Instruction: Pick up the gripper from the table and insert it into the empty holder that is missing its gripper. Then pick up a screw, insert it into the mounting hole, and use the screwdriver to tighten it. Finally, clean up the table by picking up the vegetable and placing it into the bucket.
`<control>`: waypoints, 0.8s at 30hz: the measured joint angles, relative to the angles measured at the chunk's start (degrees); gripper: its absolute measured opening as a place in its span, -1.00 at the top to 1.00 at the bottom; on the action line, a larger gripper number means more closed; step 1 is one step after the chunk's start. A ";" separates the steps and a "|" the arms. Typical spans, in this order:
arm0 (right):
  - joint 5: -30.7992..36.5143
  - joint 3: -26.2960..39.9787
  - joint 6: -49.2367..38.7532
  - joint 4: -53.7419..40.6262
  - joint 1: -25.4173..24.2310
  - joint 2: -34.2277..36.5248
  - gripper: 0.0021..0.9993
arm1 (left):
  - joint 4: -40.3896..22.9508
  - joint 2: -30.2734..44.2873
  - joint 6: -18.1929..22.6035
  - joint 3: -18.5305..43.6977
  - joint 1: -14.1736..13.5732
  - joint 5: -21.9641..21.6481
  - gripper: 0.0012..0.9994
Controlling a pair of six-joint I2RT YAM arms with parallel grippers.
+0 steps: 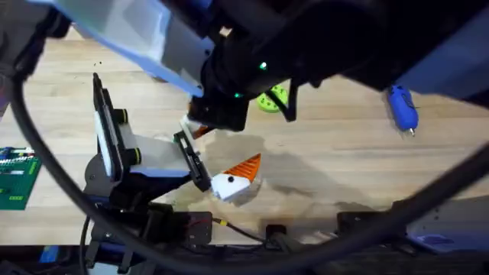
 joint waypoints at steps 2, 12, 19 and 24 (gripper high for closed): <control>0.01 -0.01 0.00 -0.02 0.59 0.39 0.99 | 0.00 0.01 0.00 0.00 0.00 0.02 -0.99; 0.01 0.01 0.00 -0.02 1.00 2.84 0.99 | 0.00 0.01 0.00 0.00 0.00 0.00 -0.99; 0.03 0.01 0.00 -0.35 1.00 3.03 0.99 | 0.00 0.01 0.00 0.00 0.00 0.02 -0.99; 0.64 0.01 -0.02 -0.55 1.00 3.03 0.99 | 0.01 0.01 0.00 0.00 0.00 0.02 -0.99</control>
